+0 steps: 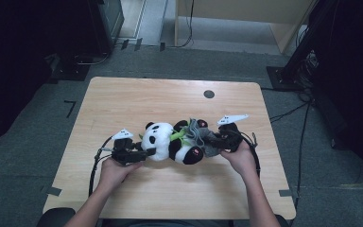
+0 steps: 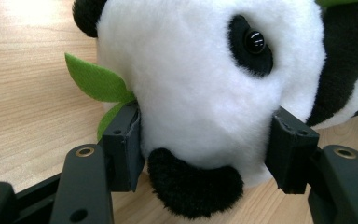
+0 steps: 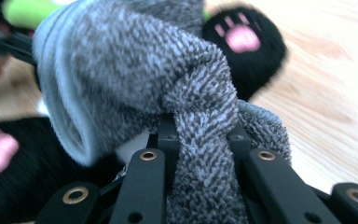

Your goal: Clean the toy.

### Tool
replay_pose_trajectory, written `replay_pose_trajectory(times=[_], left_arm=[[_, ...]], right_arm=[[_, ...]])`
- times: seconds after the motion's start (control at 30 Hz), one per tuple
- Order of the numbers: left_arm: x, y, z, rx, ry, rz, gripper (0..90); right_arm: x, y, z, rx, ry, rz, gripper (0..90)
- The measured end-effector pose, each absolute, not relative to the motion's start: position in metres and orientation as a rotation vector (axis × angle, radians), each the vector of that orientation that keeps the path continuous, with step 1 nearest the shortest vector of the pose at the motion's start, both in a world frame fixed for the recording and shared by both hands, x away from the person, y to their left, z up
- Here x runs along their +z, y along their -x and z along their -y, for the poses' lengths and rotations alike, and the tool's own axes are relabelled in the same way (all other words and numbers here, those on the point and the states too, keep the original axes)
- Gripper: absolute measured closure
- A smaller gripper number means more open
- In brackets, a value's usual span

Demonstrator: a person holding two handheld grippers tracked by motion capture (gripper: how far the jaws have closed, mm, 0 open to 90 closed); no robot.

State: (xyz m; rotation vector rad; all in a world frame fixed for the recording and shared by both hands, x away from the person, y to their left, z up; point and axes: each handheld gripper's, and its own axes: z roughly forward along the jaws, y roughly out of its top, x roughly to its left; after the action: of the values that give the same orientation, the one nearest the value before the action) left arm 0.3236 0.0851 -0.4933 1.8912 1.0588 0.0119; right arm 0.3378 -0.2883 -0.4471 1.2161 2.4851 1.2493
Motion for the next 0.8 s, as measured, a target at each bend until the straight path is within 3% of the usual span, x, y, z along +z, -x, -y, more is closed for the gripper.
replay_pose_trajectory(times=[0.53, 0.8], left_arm=[[-0.495, -0.322, -0.086, 0.04, -1.918, -1.009, 37.1], [-0.497, -0.321, -0.087, 0.039, -1.891, -1.004, 36.9]], right_arm=[[-0.476, -0.352, 0.327, 1.01, -1.498, -2.441, 75.9], [-0.428, -0.345, 0.333, 1.201, -1.441, -2.204, 75.9]])
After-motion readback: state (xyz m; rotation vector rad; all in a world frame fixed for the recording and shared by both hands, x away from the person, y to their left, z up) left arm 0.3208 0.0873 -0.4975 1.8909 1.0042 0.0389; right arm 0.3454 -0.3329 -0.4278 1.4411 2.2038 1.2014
